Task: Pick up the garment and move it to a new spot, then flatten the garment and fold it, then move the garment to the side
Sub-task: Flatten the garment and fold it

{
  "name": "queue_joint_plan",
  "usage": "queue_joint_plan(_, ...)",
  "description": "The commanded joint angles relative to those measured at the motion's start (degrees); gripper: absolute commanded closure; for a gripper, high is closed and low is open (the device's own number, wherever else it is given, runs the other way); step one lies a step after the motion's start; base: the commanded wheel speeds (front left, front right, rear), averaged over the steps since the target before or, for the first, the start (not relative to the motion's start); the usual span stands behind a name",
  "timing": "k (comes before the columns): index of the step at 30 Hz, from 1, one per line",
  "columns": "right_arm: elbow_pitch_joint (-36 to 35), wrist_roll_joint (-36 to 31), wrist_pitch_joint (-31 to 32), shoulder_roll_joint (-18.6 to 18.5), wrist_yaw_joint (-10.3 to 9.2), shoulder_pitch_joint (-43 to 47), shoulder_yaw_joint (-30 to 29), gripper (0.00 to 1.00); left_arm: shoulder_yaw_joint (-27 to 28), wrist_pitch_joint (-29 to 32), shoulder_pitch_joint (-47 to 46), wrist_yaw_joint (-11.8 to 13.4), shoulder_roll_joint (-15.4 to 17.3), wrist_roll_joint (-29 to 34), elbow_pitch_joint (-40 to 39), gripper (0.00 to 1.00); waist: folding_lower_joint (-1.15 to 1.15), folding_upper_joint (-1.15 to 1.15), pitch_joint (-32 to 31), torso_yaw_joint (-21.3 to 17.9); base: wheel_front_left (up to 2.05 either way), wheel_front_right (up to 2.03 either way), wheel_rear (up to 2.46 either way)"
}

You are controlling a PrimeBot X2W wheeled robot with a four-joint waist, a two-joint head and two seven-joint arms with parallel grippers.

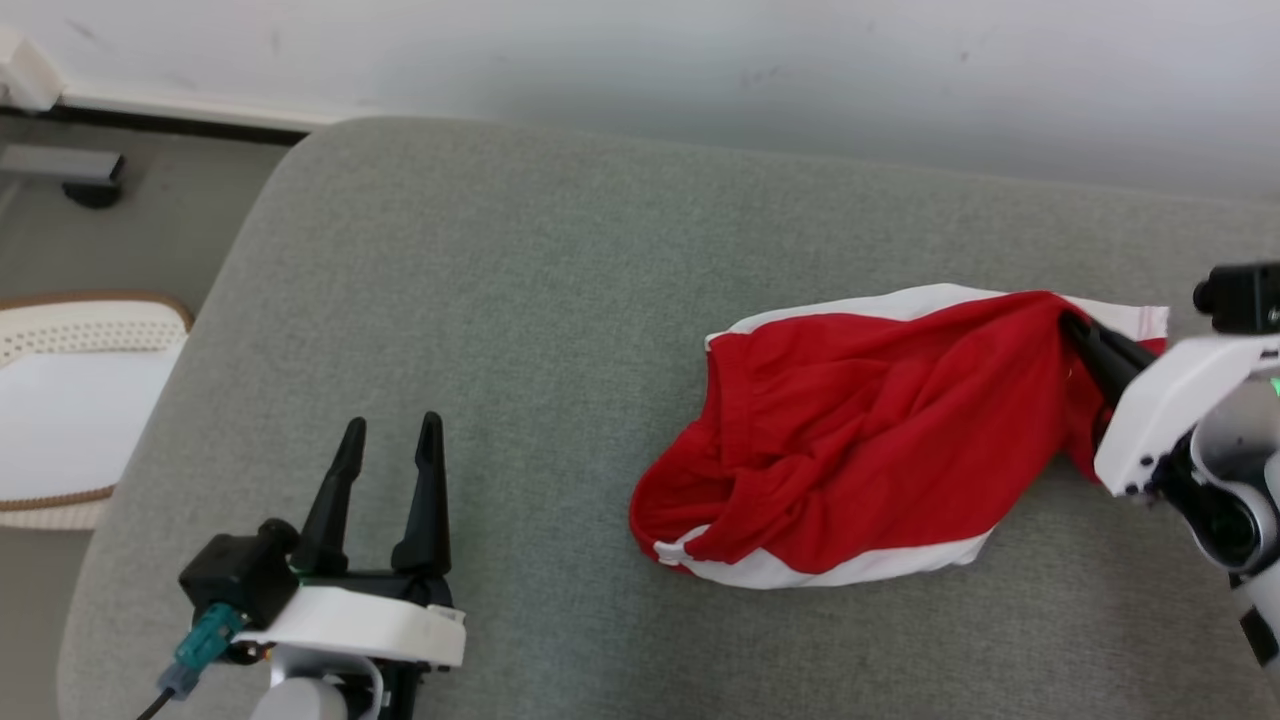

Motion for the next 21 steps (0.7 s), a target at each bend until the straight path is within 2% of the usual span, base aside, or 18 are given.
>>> queue_joint_plan(1,1.51,0.5,-1.2,0.38,-0.12,-2.51,0.55,1.0,-0.15,0.01,-0.96,0.18,0.22,-0.49,-0.19,0.0,-0.01,0.0,1.98,1.65,0.0,0.0,0.0)
queue_joint_plan(6,7.24,2.78,-4.82,3.31,-0.12,-8.37,4.16,1.0,-0.26,0.01,-1.87,0.38,0.22,-1.0,-0.15,0.0,-0.01,0.0,3.64,2.7,0.0,0.0,0.0)
queue_joint_plan(7,8.45,3.17,-5.5,3.98,-0.12,-9.15,5.09,0.96,-0.27,0.01,-1.94,0.36,0.22,-1.05,-0.1,0.0,-0.01,0.0,3.72,2.74,0.0,0.0,0.0)
queue_joint_plan(8,9.69,3.48,-6.07,4.6,-0.12,-9.78,6.13,0.52,-0.3,0.01,-1.97,0.43,0.22,-1.07,-0.02,0.0,-0.01,0.0,3.7,2.74,0.0,0.0,0.0)
queue_joint_plan(9,10.81,3.78,-6.74,5.17,-0.12,-10.34,7.18,0.0,-0.24,0.01,-1.94,0.45,0.23,-1.06,0.11,0.0,-0.01,0.0,3.57,2.64,0.0,0.0,0.0)
queue_joint_plan(14,13.77,5.14,-13.35,5.67,-0.12,-11.17,10.95,0.0,-0.06,0.01,-1.46,0.48,0.23,-0.11,0.89,0.0,-0.01,0.0,1.0,1.6,0.0,0.0,0.0)
queue_joint_plan(21,10.12,8.48,-26.91,2.25,-0.12,-5.27,10.05,0.0,0.92,0.01,1.11,-0.02,0.22,1.8,1.78,0.0,-0.01,0.0,-4.93,-1.3,0.0,0.0,0.0)
